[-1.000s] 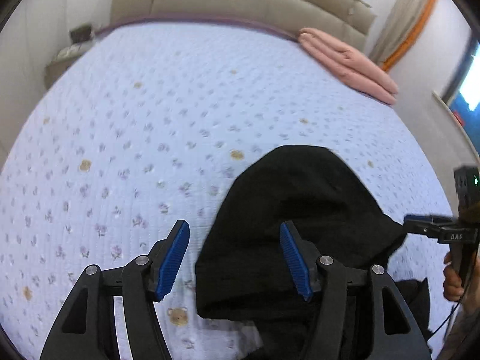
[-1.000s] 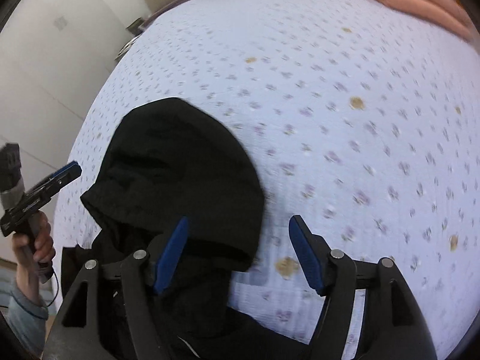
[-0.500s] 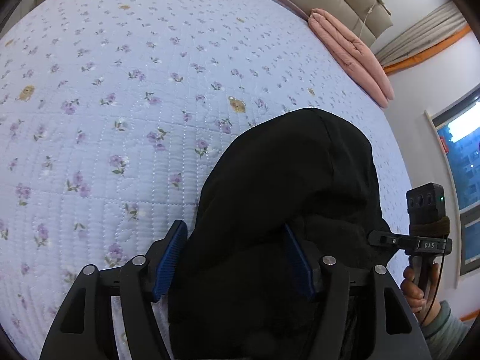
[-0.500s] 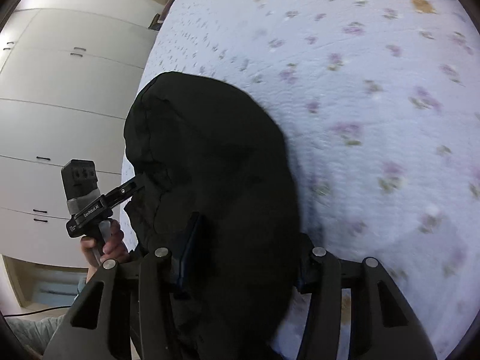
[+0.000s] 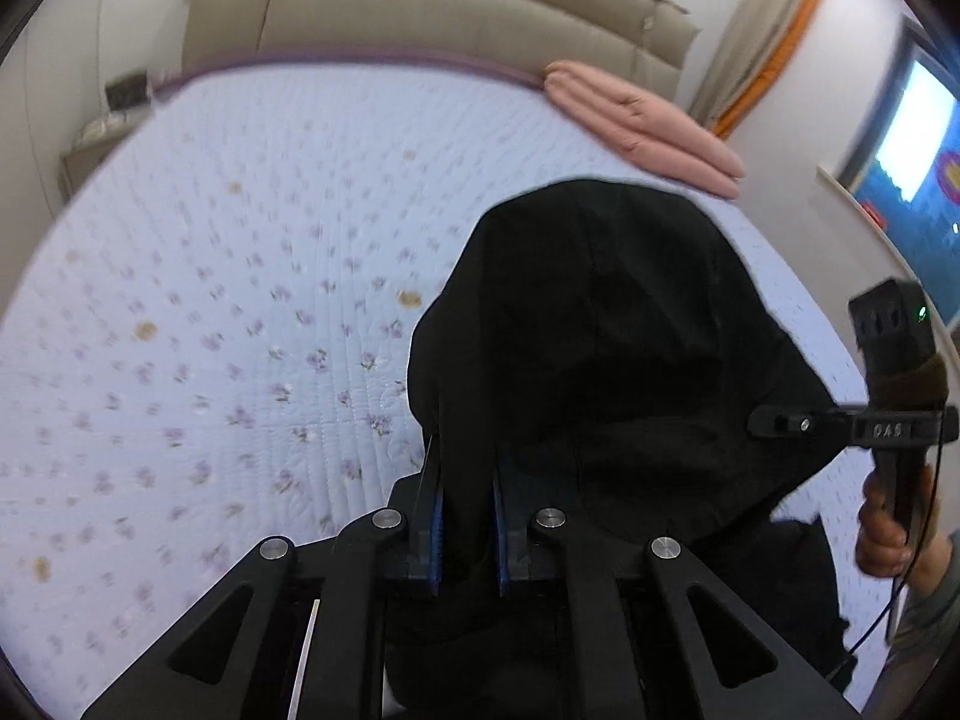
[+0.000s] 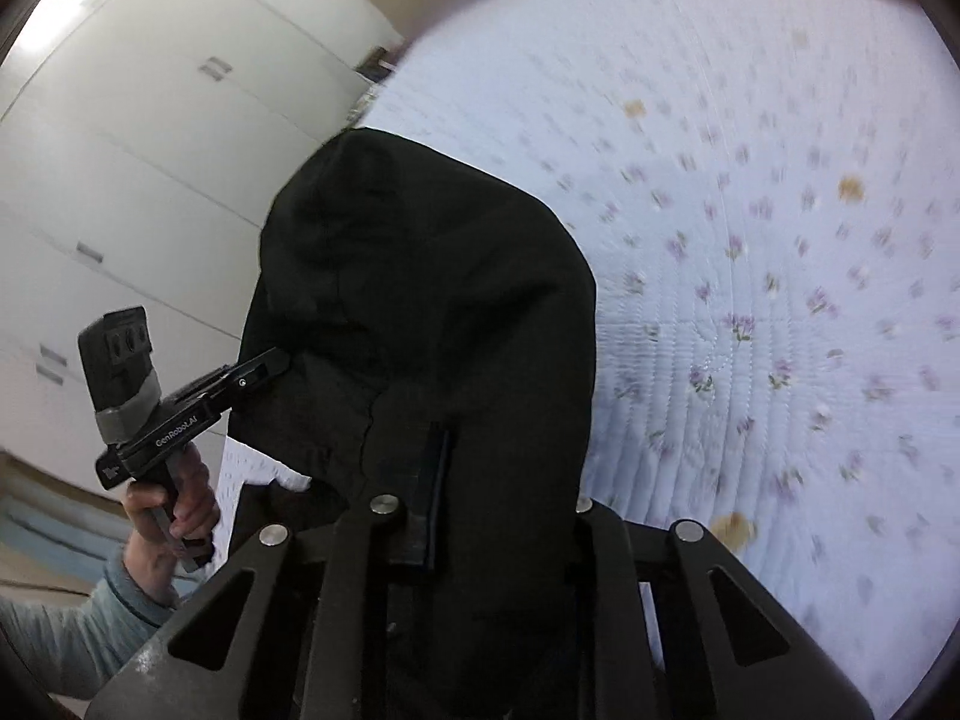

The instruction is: Fold large clothes

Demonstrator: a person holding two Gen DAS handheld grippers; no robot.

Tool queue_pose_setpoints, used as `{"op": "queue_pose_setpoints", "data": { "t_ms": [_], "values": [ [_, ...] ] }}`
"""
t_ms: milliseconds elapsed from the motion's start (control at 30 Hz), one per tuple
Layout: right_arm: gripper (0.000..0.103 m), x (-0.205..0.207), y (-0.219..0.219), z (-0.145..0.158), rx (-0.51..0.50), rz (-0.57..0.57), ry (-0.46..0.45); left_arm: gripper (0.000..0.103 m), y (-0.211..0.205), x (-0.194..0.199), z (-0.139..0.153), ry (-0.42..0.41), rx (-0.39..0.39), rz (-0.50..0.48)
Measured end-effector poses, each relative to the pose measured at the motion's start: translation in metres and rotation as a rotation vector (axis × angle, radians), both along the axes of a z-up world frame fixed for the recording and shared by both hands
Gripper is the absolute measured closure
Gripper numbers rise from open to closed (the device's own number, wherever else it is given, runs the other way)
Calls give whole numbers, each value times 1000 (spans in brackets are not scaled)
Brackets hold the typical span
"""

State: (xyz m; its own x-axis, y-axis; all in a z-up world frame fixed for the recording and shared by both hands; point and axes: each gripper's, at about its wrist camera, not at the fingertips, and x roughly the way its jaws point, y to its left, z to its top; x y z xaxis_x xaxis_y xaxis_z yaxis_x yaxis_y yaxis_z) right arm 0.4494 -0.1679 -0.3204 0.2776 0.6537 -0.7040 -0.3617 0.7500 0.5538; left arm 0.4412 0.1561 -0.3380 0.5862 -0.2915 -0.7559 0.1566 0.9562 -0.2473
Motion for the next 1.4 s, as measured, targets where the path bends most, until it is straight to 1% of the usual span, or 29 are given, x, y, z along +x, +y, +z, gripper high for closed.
{"op": "queue_pose_setpoints", "data": {
  "t_ms": [67, 167, 267, 333, 367, 400, 467, 500, 533, 567, 600, 633, 667, 700, 767, 800, 833, 867, 900, 933, 1000, 1067, 1100, 1133, 1167, 1200, 1300, 1333, 1400],
  "values": [
    [81, -28, 3, 22, -38, 13, -54, 91, -4, -31, 21, -29, 25, -11],
    [81, -82, 9, 54, -101, 36, -131, 91, -4, -73, 42, -53, 43, -13],
    [84, -142, 10, 82, -161, 44, -203, 91, -8, -132, 62, -63, 79, -18],
    [85, -189, 12, 95, -255, 58, -267, 91, -11, -168, 66, -46, 96, -25],
    [85, -203, 8, 95, -297, 65, -281, 91, -12, -189, 65, -21, 93, -31],
    [85, -222, 8, 93, -357, 78, -287, 88, -13, -208, 61, 11, 90, -36],
    [85, -246, -3, 78, -433, 97, -255, 87, -14, -240, 41, 101, 118, -34],
    [85, -255, -4, 68, -466, 96, -233, 87, -11, -256, 27, 159, 143, -13],
    [85, -263, -11, 53, -523, 82, -194, 87, -7, -268, 11, 221, 161, 16],
    [85, -267, -15, 45, -550, 72, -175, 87, -2, -276, 1, 259, 165, 36],
    [85, -271, -24, 36, -570, 52, -140, 87, 7, -287, -12, 305, 162, 80],
    [85, -273, -31, 32, -569, 27, -114, 88, 15, -294, -18, 325, 162, 120],
    [85, -273, -37, 34, -560, 6, -101, 88, 21, -296, -18, 330, 160, 147],
    [84, -272, -40, 39, -543, -15, -97, 88, 29, -297, -12, 314, 148, 187],
    [83, -267, -37, 57, -490, -41, -109, 88, 38, -291, 9, 253, 140, 222],
    [79, -264, -35, 65, -461, -48, -122, 88, 38, -284, 24, 207, 138, 222],
    [72, -257, -29, 79, -411, -59, -146, 88, 36, -278, 36, 165, 136, 216],
    [68, -248, -20, 88, -372, -65, -161, 88, 31, -271, 50, 120, 133, 206],
    [59, -239, -12, 99, -314, -63, -171, 88, 22, -258, 68, 62, 121, 186],
    [55, -232, -2, 108, -260, -56, -184, 88, 14, -246, 81, 21, 103, 169],
    [55, -218, 18, 116, -230, -51, -192, 85, -3, -221, 94, -20, 65, 132],
    [55, -206, 41, 111, -229, -35, -175, 85, -25, -200, 97, -27, 41, 77],
    [55, -202, 51, 103, -223, -22, -148, 85, -35, -193, 93, -20, 35, 53],
    [55, -199, 59, 93, -209, 1, -109, 85, -45, -186, 81, 19, 15, 19],
    [55, -199, 66, 82, -202, 24, -59, 85, -49, -185, 73, 48, 7, 8],
    [55, -202, 68, 73, -207, 38, -29, 85, -55, -188, 56, 100, -4, -11],
    [55, -237, 75, 42, -268, 119, 33, 85, -65, -217, 19, 187, -8, -56],
    [55, -250, 76, 27, -302, 139, 66, 85, -76, -226, 12, 221, -13, -64],
    [55, -273, 73, -1, -365, 159, 130, 85, -82, -252, -19, 315, -11, -56]
  ]
}}
